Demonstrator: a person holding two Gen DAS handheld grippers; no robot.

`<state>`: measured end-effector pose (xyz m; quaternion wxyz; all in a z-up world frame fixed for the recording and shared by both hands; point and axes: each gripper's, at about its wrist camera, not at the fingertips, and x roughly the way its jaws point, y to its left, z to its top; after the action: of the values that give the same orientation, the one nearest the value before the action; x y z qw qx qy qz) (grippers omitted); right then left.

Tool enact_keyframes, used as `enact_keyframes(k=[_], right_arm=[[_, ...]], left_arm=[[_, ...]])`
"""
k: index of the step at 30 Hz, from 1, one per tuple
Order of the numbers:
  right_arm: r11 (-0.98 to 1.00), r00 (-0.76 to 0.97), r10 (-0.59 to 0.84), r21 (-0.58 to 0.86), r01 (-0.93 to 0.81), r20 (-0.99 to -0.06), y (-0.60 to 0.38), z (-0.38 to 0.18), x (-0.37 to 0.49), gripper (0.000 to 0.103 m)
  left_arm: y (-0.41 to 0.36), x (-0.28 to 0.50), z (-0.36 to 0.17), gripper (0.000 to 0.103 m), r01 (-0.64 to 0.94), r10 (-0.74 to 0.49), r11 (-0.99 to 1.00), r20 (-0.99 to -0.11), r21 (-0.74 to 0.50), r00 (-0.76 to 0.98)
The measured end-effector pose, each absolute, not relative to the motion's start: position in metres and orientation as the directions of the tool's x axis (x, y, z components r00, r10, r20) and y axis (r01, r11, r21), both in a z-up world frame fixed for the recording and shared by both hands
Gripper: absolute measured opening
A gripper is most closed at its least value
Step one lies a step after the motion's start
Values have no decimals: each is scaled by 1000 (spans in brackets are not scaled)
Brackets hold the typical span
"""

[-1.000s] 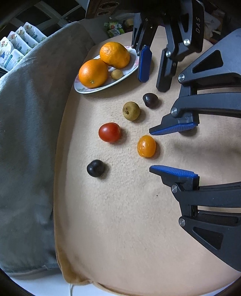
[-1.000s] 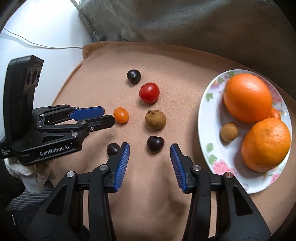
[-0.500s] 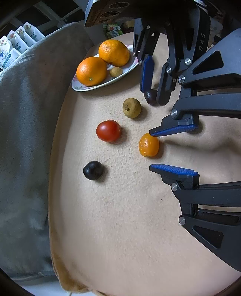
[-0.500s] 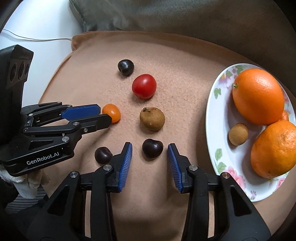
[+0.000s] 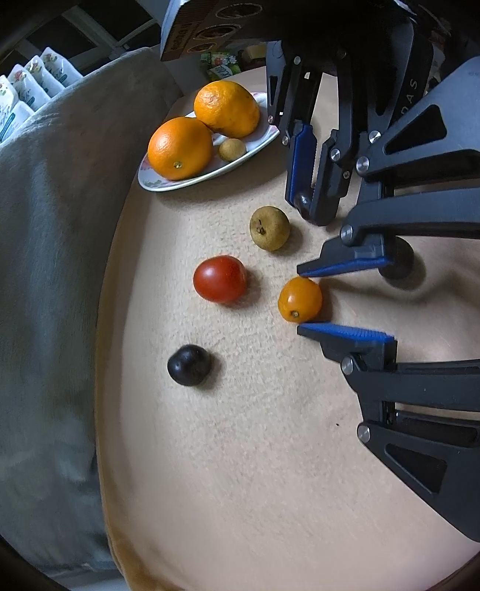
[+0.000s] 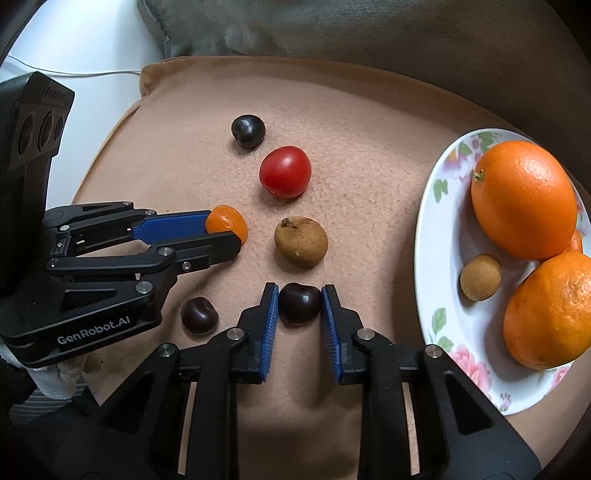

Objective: Organize fruits
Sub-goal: 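Close the left gripper on the small orange kumquat while the right gripper grasps a dark cherry, then carry the kumquat and dark cherry onto the plate and open both grippers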

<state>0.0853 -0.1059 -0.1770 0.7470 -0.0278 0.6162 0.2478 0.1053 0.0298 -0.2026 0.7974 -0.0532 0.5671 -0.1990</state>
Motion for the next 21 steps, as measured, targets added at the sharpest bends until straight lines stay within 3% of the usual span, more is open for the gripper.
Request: enact_keyframes(k=[21], right_arm=[[863,160,387,295,-410,-908,-133,-143,73,24]], left_arm=[[27,102,-179,20,244,-358,926,-872,-287,335]])
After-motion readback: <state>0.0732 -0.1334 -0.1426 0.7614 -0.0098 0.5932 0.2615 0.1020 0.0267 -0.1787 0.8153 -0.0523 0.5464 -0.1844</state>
